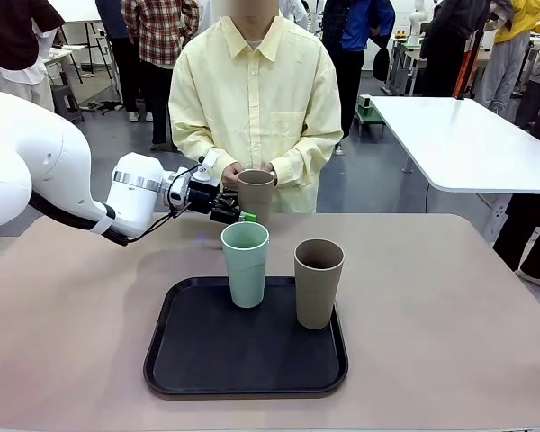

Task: Place coasters on the table and set cups on them.
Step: Pick up one Reusable plastic cup and place it on a coaster set by the human.

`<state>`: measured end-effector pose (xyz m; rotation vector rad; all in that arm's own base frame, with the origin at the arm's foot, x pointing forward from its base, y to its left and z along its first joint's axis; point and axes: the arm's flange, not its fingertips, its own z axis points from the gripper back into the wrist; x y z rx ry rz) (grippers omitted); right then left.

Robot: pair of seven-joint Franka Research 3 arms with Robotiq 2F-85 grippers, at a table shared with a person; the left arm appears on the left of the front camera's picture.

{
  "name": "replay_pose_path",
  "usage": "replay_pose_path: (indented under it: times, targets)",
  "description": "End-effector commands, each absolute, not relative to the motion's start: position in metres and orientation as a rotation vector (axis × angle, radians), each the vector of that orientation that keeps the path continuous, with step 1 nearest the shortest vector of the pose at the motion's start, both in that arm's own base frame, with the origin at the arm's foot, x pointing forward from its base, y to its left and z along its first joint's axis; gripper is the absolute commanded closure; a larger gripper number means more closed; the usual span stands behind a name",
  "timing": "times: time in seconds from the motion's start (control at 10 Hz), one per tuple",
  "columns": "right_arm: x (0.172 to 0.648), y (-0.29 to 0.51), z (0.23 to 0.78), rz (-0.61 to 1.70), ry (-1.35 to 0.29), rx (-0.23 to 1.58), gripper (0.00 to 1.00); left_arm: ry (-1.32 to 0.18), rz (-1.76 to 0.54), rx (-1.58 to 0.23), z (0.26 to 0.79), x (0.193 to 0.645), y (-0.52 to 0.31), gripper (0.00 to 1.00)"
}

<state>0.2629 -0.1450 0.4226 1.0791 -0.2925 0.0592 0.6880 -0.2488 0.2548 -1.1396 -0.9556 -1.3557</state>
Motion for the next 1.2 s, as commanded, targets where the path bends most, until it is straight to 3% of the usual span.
replay_pose_path:
  times: [0.0, 1.1]
  targets:
    - [0.264, -0.146, 0.423, 0.064, -0.306, 1.095, 0.0, -0.937, -1.358, -1.162, 0.253, 0.688, -0.246, 0.16]
    - [0.264, -0.146, 0.423, 0.064, -0.306, 1.095, 0.0, -0.891, -1.349, -1.173, 0.25, 0.677, -0.243, 0.16]
